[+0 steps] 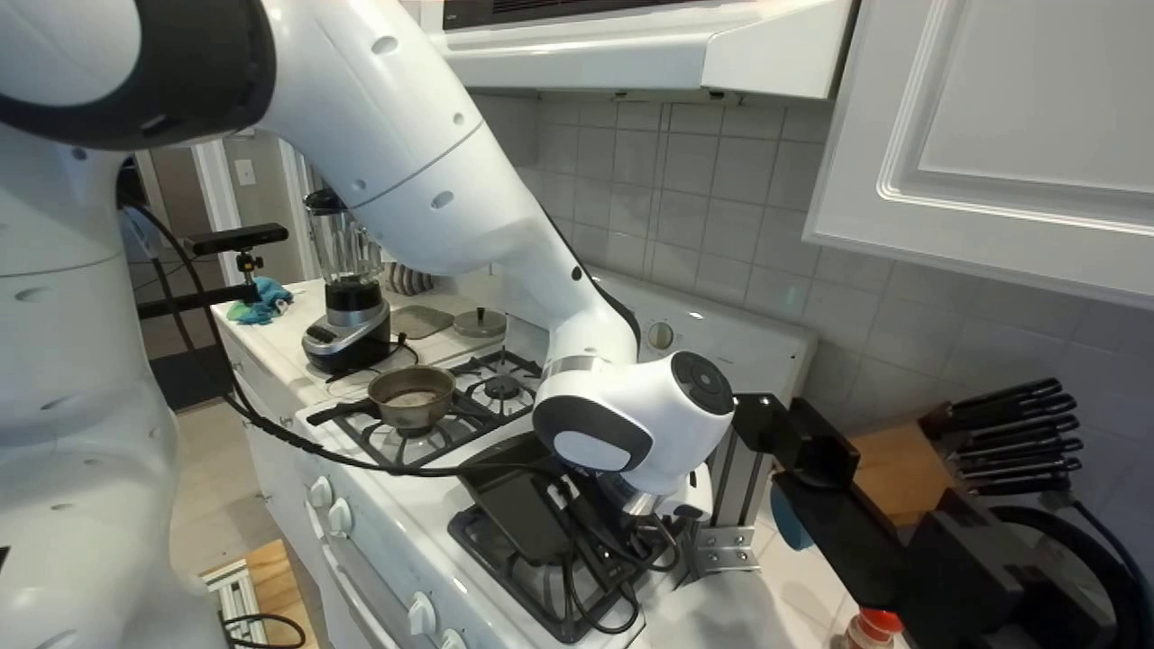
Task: Move the dish to the left
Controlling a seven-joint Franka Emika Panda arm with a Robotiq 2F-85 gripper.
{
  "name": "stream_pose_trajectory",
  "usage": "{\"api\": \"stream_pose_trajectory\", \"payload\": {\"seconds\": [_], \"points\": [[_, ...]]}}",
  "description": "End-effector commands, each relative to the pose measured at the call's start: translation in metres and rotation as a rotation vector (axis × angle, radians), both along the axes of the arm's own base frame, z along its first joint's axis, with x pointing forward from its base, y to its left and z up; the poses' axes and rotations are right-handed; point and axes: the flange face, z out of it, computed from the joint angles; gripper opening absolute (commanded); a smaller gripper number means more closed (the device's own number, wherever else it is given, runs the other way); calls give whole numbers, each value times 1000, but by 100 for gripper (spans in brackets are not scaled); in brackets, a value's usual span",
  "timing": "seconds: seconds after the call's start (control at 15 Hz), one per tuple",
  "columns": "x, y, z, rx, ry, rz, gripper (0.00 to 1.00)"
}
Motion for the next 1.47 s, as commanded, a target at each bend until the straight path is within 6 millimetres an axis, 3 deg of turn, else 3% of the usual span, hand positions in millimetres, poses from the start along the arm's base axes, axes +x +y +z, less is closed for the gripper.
{"api": "stream_pose_trajectory", "payload": {"seconds": [0.0,0.67,1.0,1.4], "points": [[3,0,-2,13,-15,4,52],[7,8,-1,7,-16,20,49],[8,10,0,9,-17,24,37],[9,11,0,8,-17,26,35]]}}
